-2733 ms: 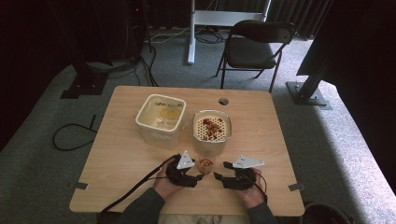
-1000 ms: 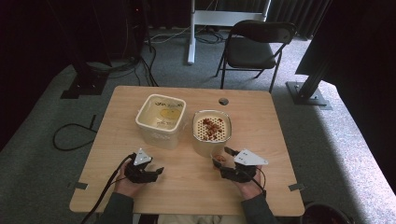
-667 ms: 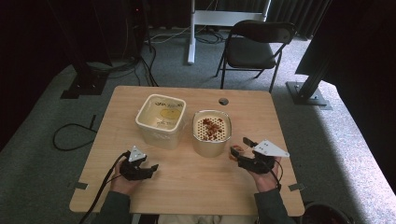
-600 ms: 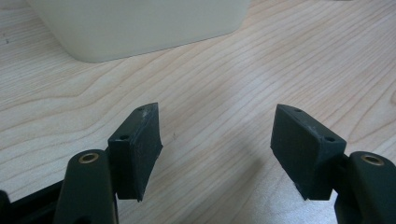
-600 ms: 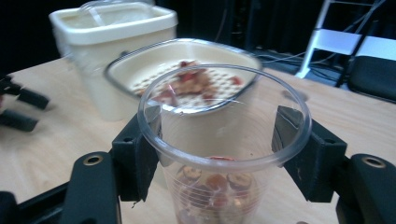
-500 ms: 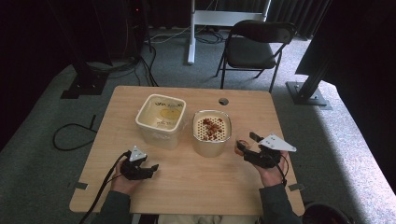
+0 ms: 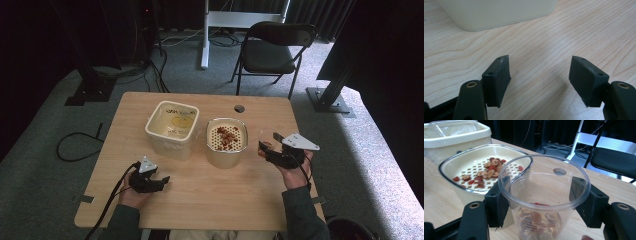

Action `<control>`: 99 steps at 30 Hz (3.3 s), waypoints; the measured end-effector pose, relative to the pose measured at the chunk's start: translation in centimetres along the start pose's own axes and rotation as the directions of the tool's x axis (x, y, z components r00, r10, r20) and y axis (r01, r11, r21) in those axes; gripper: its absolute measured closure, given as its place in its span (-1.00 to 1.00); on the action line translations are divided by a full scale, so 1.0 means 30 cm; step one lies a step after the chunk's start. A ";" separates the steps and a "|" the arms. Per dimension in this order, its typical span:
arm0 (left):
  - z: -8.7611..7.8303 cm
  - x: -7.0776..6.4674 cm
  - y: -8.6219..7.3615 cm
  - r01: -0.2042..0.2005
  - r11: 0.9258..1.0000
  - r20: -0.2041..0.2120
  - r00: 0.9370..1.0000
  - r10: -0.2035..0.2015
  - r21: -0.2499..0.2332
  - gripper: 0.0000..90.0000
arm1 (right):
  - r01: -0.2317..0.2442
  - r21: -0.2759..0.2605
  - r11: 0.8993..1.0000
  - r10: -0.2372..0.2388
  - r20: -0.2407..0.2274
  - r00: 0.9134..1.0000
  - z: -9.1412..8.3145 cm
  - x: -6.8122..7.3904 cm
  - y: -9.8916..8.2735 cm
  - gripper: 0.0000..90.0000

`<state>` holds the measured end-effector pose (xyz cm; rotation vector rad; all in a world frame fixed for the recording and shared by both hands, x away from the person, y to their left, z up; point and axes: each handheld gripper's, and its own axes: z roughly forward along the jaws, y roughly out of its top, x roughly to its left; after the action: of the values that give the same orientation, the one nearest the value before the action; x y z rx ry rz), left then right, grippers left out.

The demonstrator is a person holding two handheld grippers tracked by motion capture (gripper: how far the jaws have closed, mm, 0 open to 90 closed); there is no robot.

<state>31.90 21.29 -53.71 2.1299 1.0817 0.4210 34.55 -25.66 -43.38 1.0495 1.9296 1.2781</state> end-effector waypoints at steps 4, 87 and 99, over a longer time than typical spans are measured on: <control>0.003 -0.002 0.000 0.000 1.000 -0.002 1.000 0.000 0.009 -0.25 | 0.012 0.002 1.000 -0.012 0.030 0.999 0.031 -0.012 0.040 -0.25; 0.011 -0.012 0.000 -0.022 1.000 -0.011 1.000 0.022 0.022 -0.24 | 0.816 0.574 0.066 -0.996 -0.016 0.092 0.318 0.367 0.265 -0.26; 0.012 -0.012 0.000 -0.023 0.999 -0.009 1.000 0.024 0.021 -0.24 | 0.822 0.565 0.068 -0.995 -0.024 0.098 0.319 0.377 0.261 -0.26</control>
<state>31.88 20.83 -53.96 2.1633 1.0717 0.4324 38.74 -9.75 -40.13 -0.0714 1.9243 -0.2139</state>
